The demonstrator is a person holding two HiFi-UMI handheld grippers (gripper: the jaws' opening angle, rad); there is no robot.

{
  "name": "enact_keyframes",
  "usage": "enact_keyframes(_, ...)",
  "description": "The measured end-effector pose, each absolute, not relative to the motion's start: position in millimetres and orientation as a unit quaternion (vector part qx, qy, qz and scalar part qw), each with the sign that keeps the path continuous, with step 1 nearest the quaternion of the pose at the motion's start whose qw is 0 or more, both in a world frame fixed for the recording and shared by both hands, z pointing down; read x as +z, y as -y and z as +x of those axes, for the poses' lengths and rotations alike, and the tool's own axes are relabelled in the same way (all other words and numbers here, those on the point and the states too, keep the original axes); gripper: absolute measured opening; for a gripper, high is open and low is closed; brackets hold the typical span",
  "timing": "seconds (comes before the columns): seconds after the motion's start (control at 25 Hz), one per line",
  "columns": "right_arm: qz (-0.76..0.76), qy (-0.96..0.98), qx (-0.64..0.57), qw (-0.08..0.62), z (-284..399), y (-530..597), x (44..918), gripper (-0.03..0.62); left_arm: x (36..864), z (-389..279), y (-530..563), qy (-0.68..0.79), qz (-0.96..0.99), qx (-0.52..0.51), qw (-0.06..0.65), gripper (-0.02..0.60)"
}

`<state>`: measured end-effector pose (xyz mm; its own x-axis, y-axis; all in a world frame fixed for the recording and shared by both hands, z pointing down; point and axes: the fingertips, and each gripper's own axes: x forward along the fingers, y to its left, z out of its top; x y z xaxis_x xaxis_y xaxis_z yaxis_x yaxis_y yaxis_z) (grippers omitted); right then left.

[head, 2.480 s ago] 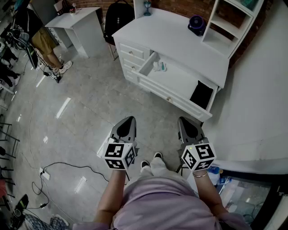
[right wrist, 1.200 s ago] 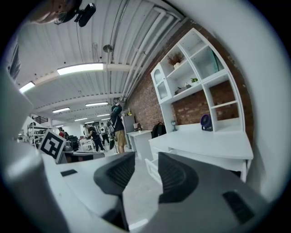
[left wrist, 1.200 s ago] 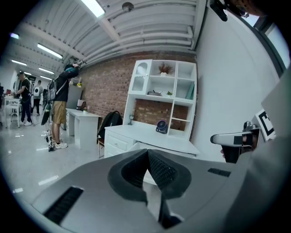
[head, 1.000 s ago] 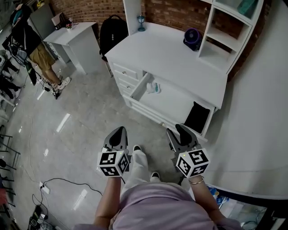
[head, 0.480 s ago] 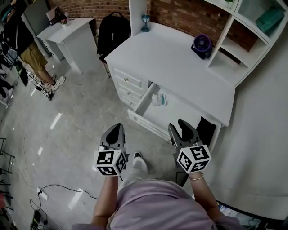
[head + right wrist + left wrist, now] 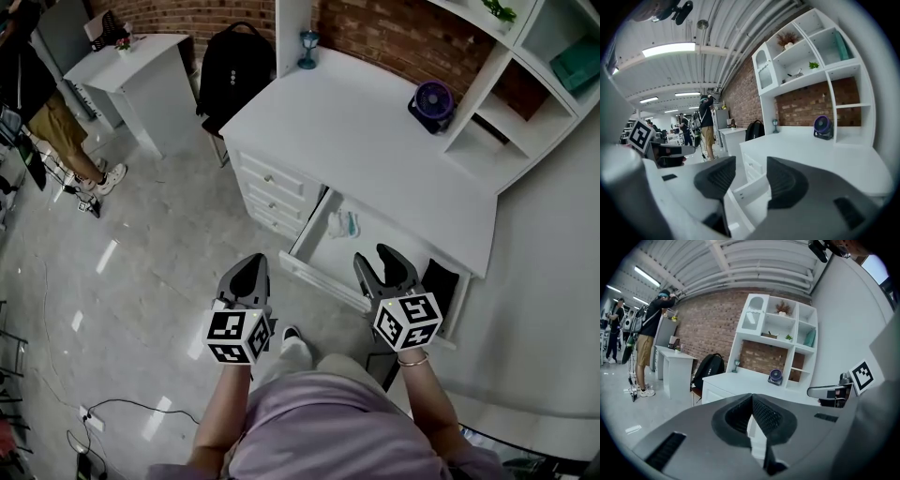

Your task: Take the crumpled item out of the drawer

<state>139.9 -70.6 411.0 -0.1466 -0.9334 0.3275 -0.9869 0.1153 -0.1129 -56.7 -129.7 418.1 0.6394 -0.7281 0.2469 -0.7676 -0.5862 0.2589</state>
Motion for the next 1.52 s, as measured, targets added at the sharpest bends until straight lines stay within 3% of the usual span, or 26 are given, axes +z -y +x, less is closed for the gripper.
enact_keyframes(1.52,0.581,0.727,0.254,0.264,173,217,586,0.235,457,-86,229,0.497,0.839,0.104,0.197,0.000)
